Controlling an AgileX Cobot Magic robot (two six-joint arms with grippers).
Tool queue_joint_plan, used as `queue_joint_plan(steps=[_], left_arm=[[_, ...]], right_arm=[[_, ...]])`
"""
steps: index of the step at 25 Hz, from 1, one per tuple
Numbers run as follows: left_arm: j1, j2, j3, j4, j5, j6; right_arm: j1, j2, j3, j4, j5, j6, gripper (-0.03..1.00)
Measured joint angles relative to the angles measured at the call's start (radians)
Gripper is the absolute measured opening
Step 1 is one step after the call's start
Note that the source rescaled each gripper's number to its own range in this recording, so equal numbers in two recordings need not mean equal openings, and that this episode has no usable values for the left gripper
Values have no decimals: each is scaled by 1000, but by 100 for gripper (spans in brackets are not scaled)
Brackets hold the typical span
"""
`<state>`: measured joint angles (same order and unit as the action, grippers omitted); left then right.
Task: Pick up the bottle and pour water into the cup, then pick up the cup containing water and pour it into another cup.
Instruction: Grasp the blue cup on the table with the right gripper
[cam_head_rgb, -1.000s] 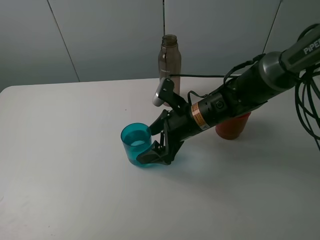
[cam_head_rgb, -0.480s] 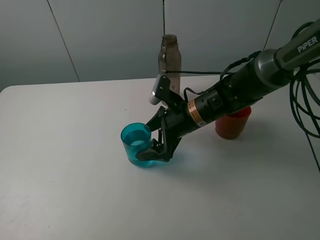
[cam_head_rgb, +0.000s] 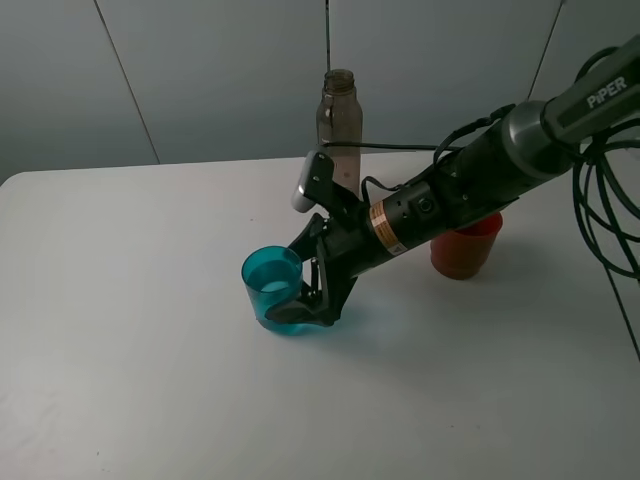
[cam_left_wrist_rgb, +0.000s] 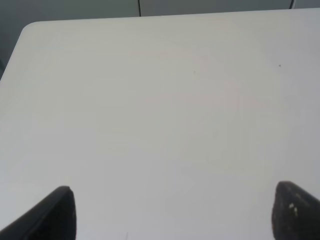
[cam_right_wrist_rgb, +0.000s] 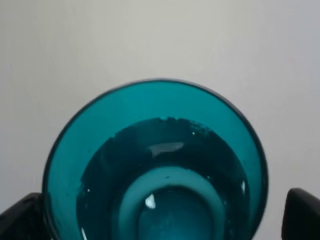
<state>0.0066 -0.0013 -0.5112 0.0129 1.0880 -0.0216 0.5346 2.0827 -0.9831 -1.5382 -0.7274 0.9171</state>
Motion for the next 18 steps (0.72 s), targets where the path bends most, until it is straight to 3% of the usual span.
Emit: queue_joint_plan(steps=[18], left_arm=[[0, 0, 0, 0, 0, 0]], right_arm=[[25, 32, -28, 36, -1, -46, 100]])
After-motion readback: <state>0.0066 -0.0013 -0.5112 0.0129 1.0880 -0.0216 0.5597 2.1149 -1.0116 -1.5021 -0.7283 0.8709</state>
